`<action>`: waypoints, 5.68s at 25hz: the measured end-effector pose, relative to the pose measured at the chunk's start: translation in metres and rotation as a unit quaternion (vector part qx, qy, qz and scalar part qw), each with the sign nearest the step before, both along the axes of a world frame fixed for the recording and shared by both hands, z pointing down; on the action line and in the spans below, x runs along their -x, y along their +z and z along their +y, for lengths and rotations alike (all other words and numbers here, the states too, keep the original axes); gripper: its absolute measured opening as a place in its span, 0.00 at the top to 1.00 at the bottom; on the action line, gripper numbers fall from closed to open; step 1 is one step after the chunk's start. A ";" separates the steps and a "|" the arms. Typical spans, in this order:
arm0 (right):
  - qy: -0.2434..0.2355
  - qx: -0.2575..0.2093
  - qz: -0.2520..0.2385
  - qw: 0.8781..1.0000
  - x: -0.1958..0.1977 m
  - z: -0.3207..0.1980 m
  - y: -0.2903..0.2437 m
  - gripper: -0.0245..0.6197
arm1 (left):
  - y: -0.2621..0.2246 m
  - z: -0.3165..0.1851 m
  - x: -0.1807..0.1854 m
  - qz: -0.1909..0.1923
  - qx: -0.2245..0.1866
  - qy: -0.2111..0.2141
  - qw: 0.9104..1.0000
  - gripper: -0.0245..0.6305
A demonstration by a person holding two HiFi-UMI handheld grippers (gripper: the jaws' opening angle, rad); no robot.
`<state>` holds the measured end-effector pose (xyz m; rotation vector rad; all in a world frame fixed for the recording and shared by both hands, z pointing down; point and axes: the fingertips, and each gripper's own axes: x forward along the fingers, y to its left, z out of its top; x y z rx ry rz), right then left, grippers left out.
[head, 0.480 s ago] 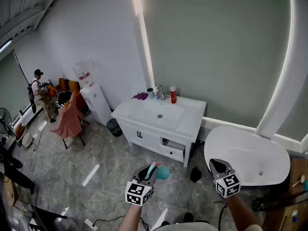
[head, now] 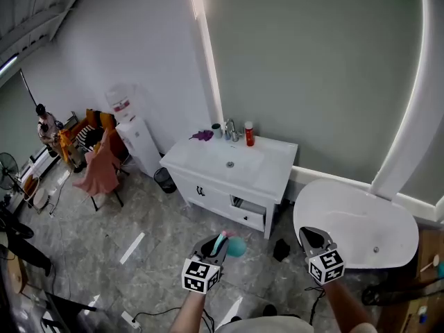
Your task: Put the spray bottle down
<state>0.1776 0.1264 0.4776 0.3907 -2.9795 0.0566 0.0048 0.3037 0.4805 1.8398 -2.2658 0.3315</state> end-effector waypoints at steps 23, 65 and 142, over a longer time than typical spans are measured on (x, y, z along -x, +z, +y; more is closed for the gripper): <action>-0.036 0.012 0.014 0.999 0.023 -0.078 0.023 0.95 | 0.005 -0.069 0.011 0.005 -0.001 -0.029 1.000 0.85; 0.122 0.052 0.067 0.989 0.225 -0.190 0.068 0.95 | 0.048 -0.261 0.250 0.018 0.042 0.156 0.987 0.85; 0.224 0.217 0.146 0.939 0.272 -0.364 0.227 0.95 | 0.303 -0.612 0.234 -0.095 0.145 0.346 0.922 0.77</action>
